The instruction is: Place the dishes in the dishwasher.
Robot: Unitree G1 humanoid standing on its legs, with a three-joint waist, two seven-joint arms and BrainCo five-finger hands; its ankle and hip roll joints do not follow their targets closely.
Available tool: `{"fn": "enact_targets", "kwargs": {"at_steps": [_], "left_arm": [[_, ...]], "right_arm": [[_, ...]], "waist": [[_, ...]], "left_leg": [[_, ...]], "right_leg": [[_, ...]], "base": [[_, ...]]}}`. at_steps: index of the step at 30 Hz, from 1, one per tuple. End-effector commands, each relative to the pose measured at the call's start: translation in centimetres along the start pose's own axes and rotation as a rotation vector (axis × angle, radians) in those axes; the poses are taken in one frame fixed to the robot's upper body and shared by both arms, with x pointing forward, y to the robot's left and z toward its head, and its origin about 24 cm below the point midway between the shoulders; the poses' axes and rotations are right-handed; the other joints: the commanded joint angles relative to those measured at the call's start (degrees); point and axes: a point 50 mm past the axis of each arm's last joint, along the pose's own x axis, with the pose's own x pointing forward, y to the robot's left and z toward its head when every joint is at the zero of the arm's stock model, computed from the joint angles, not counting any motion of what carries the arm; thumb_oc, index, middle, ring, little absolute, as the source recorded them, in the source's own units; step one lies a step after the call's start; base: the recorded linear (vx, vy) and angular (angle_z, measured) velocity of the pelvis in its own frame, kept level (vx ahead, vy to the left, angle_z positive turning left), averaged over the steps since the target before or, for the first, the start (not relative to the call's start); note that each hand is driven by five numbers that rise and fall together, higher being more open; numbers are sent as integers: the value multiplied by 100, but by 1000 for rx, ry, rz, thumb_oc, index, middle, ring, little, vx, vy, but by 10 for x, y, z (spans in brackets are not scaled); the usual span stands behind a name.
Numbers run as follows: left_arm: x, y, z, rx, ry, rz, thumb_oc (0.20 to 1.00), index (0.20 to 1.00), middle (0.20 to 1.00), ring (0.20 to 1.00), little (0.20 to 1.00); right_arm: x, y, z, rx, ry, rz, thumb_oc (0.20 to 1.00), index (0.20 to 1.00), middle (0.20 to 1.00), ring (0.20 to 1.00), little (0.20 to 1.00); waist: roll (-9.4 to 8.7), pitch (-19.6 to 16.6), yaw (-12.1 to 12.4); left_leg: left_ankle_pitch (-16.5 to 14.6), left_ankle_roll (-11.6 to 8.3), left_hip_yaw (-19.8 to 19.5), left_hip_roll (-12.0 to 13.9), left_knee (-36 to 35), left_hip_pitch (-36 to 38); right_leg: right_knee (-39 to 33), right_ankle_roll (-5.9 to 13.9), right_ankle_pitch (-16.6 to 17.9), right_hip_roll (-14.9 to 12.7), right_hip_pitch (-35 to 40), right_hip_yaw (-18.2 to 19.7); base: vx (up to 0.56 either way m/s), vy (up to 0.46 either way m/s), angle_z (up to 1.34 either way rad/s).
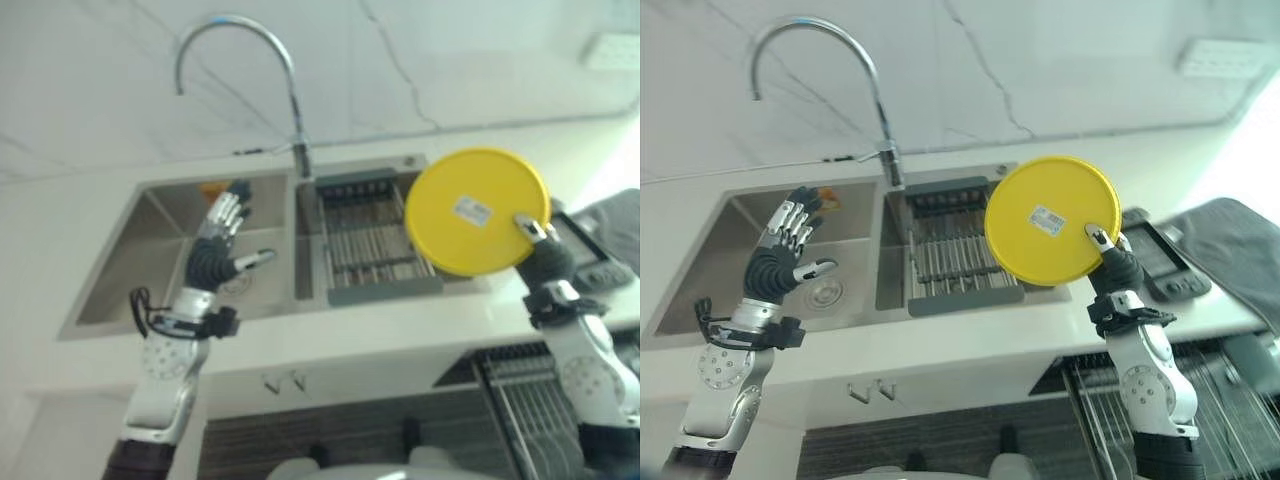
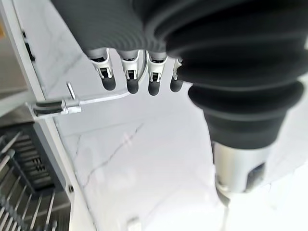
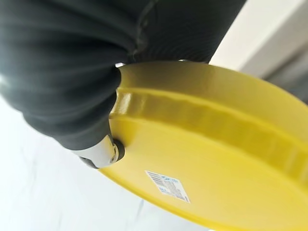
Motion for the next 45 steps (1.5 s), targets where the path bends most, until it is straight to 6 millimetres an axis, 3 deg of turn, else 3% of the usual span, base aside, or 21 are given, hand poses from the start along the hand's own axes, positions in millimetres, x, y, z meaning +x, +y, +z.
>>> {"fn": "enact_targets", "kwargs": {"at_steps": [1,2,4,6,8,11,14,17,19,20,23,25,27,28,29,31,34,35,39,42,45], "left_arm": [[-1,8,24,84,-87,-49,1000,1000,1000,1000,1000],[-5,10,22,77,-66,-34,1000,1000,1000,1000,1000],[-4,9,24,58,-82,-31,1000,1000,1000,1000,1000],[0,2,26,69,-104,-37,1000,1000,1000,1000,1000],[5,-6,23,68,-96,-25,1000,1000,1000,1000,1000],[9,-9,22,72,-94,-11,1000,1000,1000,1000,1000],[12,-7,28,106,-107,-12,1000,1000,1000,1000,1000],[18,-7,31,106,-102,-60,1000,1000,1000,1000,1000],[20,-11,34,106,-117,-105,1000,1000,1000,1000,1000],[20,-13,36,112,-128,-116,1000,1000,1000,1000,1000],[22,-14,43,134,-154,-134,1000,1000,1000,1000,1000],[19,-19,40,114,-159,-110,1000,1000,1000,1000,1000],[16,-22,38,128,-164,-104,1000,1000,1000,1000,1000],[13,-24,37,150,-162,-109,1000,1000,1000,1000,1000],[11,-23,38,155,-172,-105,1000,1000,1000,1000,1000],[9,-18,38,136,-159,-99,1000,1000,1000,1000,1000],[10,-16,36,142,-136,-110,1000,1000,1000,1000,1000],[15,-21,35,122,-132,-146,1000,1000,1000,1000,1000],[17,-26,33,142,-116,-146,1000,1000,1000,1000,1000],[18,-26,31,141,-112,-142,1000,1000,1000,1000,1000],[16,-28,28,170,-113,-150,1000,1000,1000,1000,1000]], "right_arm": [[2,17,62,-104,-328,136,200,200,200,200,200],[1,18,64,-108,-339,133,200,200,200,200,200],[4,18,68,-122,-364,115,200,200,200,200,200],[-2,18,87,-196,-513,46,200,200,200,200,200],[-8,21,100,-262,-626,-19,200,200,200,200,200],[-10,29,104,-287,-696,-40,200,200,200,200,200],[-12,40,102,-275,-755,-47,200,200,200,200,200],[-22,39,101,-269,-805,-83,200,200,200,200,200],[-26,40,100,-288,-813,-78,200,200,200,200,200],[-26,41,99,-293,-812,-72,200,200,200,200,200],[-30,37,101,-303,-807,-57,200,200,200,200,200],[-21,41,103,-295,-771,-13,200,200,200,200,200],[-16,45,102,-315,-765,-4,200,200,200,200,200],[-16,44,103,-320,-753,16,200,200,200,200,200],[-19,44,104,-337,-757,26,200,200,200,200,200],[-22,48,102,-346,-782,19,200,200,200,200,200],[-22,53,90,-351,-777,-21,200,200,200,200,200],[-23,50,85,-368,-768,-77,200,200,200,200,200],[-21,53,86,-420,-756,-26,200,200,200,200,200],[-24,53,88,-408,-766,-7,200,200,200,200,200],[-21,55,90,-394,-769,14,200,200,200,200,200]], "waist": [[140,-42,113],[168,-17,155],[169,-16,217],[138,-83,204],[137,-138,261],[152,-172,411],[213,-234,645],[137,-314,633],[109,-324,559],[108,-309,532],[141,-271,476],[186,-200,377],[227,-162,364],[245,-154,381],[261,-124,438],[336,-149,477],[485,-162,538],[460,-148,543],[397,-281,629],[286,-321,634],[223,-304,728]], "left_leg": [[-527,-102,-580,68,55,433],[-544,-91,-469,100,2,481],[-506,-45,-305,156,2,374],[-452,7,-262,151,2,217],[-437,54,-114,157,2,124],[-391,63,157,213,2,51],[-329,-39,669,456,2,-51],[-328,-137,730,586,2,-126],[-296,-300,797,837,2,-133],[-279,-371,778,961,2,-141],[13,-649,733,1512,2,-302],[431,-979,857,2066,38,-415],[535,-1046,926,2198,113,-425],[514,-1034,854,2122,256,-475],[325,-919,687,1720,576,-667],[157,-754,707,1296,546,-691],[264,-586,735,806,13,-593],[414,-553,1060,676,2,-865],[249,-301,767,388,2,-844],[140,-205,769,350,2,-693],[86,-107,605,334,2,-583]], "right_leg": [[346,173,272,266,-367,-353],[491,195,211,372,-427,-697],[659,188,44,592,-406,-1020],[851,77,-143,692,-290,-957],[1037,11,-344,621,-97,-1113],[1307,26,-231,259,73,-1471],[1324,198,79,-546,437,-1973],[829,382,203,-827,718,-1828],[467,487,271,-942,754,-1776],[408,500,250,-933,720,-1743],[246,482,-423,-532,755,-1629],[-6,347,-456,-223,616,-1447],[-6,185,-512,2,562,-1375],[-6,104,-527,103,576,-1337],[-6,34,-574,189,627,-1284],[-6,50,-607,213,664,-1382],[-6,67,-620,338,719,-1499],[-6,21,-735,465,926,-1632],[-2,-24,-879,582,1026,-1541],[168,11,-924,542,1011,-1635],[998,4,-1145,543,780,-1703]], "base": [[-327,454,-48],[-302,322,-150],[-287,178,-203],[-286,95,-105],[-203,-22,-43],[-174,-153,-63],[-206,-389,-88],[-101,-587,-103],[-73,-789,-65],[-75,-768,-45],[-72,-681,-38],[-120,-677,14],[-31,-509,-26],[61,-510,-44],[90,-403,-46],[144,-266,2],[240,-126,7],[362,-27,67],[239,150,26],[199,162,-25],[194,215,-11]]}}
